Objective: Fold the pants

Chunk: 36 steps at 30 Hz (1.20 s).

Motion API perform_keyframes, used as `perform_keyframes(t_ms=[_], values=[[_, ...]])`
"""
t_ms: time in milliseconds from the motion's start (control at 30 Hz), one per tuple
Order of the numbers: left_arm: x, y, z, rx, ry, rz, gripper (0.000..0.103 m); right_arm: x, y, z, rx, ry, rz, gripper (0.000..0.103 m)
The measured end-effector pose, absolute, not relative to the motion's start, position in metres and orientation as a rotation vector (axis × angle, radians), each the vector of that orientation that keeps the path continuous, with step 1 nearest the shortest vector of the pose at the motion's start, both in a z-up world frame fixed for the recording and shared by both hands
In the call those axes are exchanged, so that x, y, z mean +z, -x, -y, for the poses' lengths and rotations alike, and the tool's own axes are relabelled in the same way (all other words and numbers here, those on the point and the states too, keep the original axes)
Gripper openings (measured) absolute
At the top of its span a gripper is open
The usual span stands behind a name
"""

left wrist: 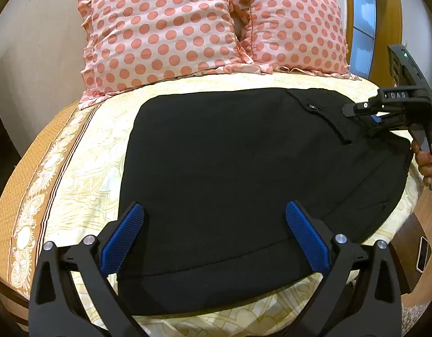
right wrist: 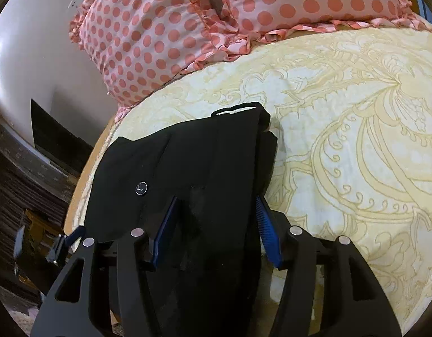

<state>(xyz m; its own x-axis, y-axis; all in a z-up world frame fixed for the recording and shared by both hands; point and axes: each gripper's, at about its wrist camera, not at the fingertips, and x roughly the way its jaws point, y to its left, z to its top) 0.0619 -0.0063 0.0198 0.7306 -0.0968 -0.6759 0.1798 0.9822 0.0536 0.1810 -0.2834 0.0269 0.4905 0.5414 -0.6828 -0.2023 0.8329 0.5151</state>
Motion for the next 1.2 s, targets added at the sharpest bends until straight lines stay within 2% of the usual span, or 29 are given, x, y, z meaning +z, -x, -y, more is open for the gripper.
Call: perform_keyframes(t_ms=[33,67,233,333,400,467,833,900,1067,1133,1200], values=[[0.023,-0.064,0.003,-0.164,-0.096,-0.742,0.101,0.028,-0.179,0.28,0.475,-0.365,-0.953,0.031],[0.028,-0.064,0.0,-0.169,-0.08,-0.74,0.101,0.029,-0.178,0.278,0.484,-0.354,-0.944,0.026],[0.065,-0.095,-0.04,-0.198,0.022,-0.734,0.101,0.045,-0.163,0.268,0.512,-0.285,-0.853,0.019],[0.062,-0.133,-0.062,-0.224,0.081,-0.823,0.097,0.056,-0.152,0.261,0.541,-0.24,-0.801,0.018],[0.052,-0.158,-0.074,-0.246,0.146,-0.914,0.083,0.058,-0.15,0.257,0.534,-0.212,-0.794,0.018],[0.042,-0.175,-0.081,-0.263,0.194,-0.98,0.075,0.057,-0.15,0.256,0.526,-0.204,-0.799,0.018],[0.027,-0.204,-0.074,-0.251,0.168,-1.067,0.072,0.043,-0.159,0.266,0.527,-0.264,-0.841,0.018],[0.028,-0.205,-0.071,-0.263,0.163,-1.077,0.063,0.037,-0.165,0.27,0.514,-0.291,-0.876,0.02],[0.031,-0.203,-0.058,-0.254,0.094,-1.067,0.048,0.025,-0.177,0.277,0.505,-0.364,-0.935,0.036],[0.033,-0.202,-0.057,-0.236,0.075,-1.056,0.039,0.021,-0.18,0.278,0.512,-0.39,-0.944,0.037],[0.035,-0.2,-0.058,-0.223,0.069,-1.044,0.023,0.022,-0.179,0.275,0.521,-0.372,-0.929,0.031]])
